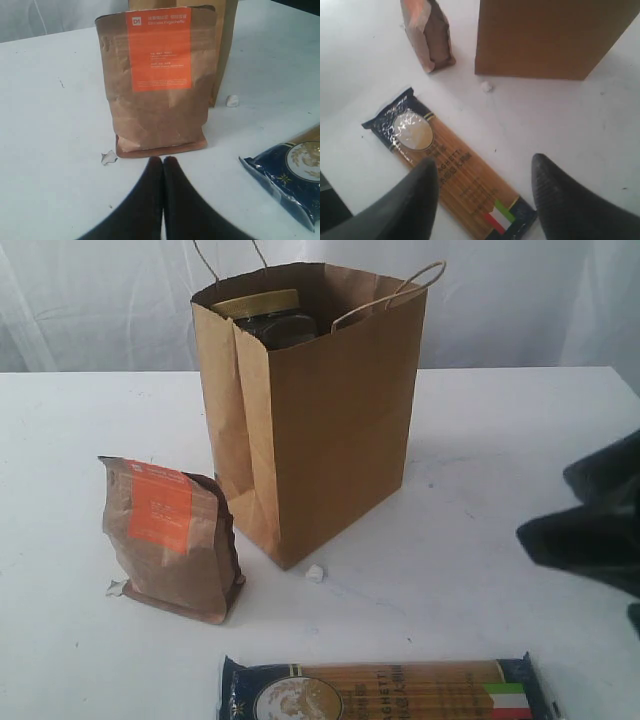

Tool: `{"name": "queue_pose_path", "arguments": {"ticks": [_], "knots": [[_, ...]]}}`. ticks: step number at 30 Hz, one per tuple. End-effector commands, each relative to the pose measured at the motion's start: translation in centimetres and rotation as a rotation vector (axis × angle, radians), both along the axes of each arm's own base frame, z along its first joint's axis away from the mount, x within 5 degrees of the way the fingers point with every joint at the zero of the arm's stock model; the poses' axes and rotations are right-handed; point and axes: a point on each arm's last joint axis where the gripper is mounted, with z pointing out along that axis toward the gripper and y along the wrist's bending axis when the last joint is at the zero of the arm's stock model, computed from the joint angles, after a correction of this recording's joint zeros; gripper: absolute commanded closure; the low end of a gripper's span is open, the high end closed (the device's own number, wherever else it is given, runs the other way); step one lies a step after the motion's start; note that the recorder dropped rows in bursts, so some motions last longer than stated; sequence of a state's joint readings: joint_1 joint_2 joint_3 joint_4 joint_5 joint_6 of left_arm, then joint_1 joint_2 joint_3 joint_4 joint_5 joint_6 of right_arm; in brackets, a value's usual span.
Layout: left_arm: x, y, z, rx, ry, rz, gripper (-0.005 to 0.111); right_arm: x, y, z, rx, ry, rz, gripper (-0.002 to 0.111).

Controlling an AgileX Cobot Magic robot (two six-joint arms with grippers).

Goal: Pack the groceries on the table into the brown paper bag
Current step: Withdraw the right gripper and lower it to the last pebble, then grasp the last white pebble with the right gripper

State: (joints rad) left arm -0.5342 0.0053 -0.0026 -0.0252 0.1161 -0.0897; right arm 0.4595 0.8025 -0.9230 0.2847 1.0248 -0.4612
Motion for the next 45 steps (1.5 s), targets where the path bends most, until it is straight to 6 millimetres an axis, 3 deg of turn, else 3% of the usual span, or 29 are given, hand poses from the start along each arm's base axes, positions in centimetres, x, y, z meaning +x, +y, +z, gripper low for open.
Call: {"name": "queue_pose_path", "arguments": {"ticks": [1, 5, 15, 22, 30, 45], "knots": [[0.0, 0.0, -0.1, -0.005, 0.001, 0.004, 0.107, 1.1, 1.3, -3.3, 0.035, 0.063, 0.062, 0.056], [0.0, 0.0, -0.1, -0.005, 0.001, 0.004, 0.107, 2.5, 2.9, -5.7, 0.081, 0.109, 0.13, 0.056], [0.0, 0.0, -0.1, -0.005, 0.001, 0.004, 0.107, 8.3, 6.1, -11.3, 0.074, 0.215, 0.135, 0.056], [0.0, 0.0, -0.1, -0.005, 0.001, 0.004, 0.107, 12.0, 8.7, -15.8, -0.022, 0.245, 0.17, 0.056], [0.0, 0.0, -0.1, -0.005, 0.001, 0.004, 0.107, 15.3, 12.6, -17.7, -0.166, 0.189, 0.263, 0.056], [0.0, 0.0, -0.1, -0.005, 0.001, 0.004, 0.107, 18.7, 14.8, -20.1, -0.238, 0.256, 0.222, 0.056]]}}
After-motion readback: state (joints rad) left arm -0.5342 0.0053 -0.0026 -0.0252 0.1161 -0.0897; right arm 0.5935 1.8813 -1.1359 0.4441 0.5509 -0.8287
